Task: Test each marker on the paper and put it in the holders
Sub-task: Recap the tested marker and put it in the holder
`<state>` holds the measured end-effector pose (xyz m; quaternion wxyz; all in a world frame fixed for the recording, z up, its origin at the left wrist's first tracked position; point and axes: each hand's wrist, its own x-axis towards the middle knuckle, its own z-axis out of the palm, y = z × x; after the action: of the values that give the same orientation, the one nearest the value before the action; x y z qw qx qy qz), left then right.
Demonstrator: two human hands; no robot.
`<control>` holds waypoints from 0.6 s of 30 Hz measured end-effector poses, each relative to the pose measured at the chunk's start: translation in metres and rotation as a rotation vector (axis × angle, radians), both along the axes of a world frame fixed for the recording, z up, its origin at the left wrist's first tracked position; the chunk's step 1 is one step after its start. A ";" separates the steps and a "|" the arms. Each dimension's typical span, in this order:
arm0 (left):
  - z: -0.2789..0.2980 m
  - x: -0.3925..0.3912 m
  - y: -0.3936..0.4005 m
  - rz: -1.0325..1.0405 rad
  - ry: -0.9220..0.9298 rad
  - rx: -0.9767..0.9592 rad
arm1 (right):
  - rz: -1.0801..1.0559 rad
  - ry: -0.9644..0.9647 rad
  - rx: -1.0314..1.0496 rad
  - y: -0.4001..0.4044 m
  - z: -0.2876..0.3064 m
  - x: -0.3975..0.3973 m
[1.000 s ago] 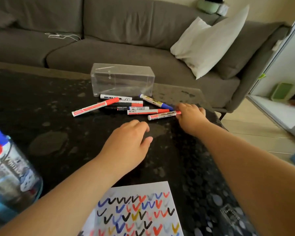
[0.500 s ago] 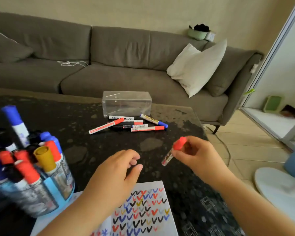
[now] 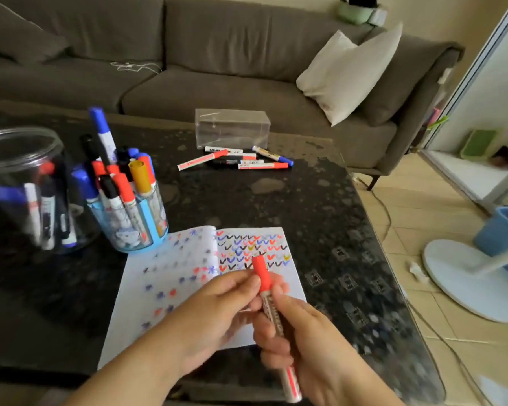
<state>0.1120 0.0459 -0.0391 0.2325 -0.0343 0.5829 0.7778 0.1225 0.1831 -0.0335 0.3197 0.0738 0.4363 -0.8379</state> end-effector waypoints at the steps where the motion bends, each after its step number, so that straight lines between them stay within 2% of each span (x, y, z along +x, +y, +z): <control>1: -0.002 0.000 0.001 -0.001 -0.037 0.071 | 0.002 -0.054 -0.061 -0.002 -0.003 0.000; 4: -0.002 0.000 0.002 0.058 -0.110 0.204 | 0.012 -0.123 -0.140 -0.010 -0.010 -0.001; 8: -0.007 -0.001 0.005 0.162 -0.149 0.181 | 0.002 -0.026 0.027 -0.020 -0.019 -0.002; 13: -0.016 -0.002 0.009 0.228 -0.140 0.048 | -0.032 0.194 0.434 -0.020 -0.031 -0.001; 16: -0.023 -0.002 0.014 0.292 -0.133 -0.029 | -0.004 0.517 0.873 -0.017 -0.035 -0.002; 18: -0.025 -0.002 0.017 0.347 -0.125 -0.060 | -0.024 0.689 1.044 -0.016 -0.034 -0.002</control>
<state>0.1102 0.0629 -0.0640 0.1296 -0.1895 0.5754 0.7850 0.1207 0.1674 -0.0676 0.0728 -0.0494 0.8652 -0.4936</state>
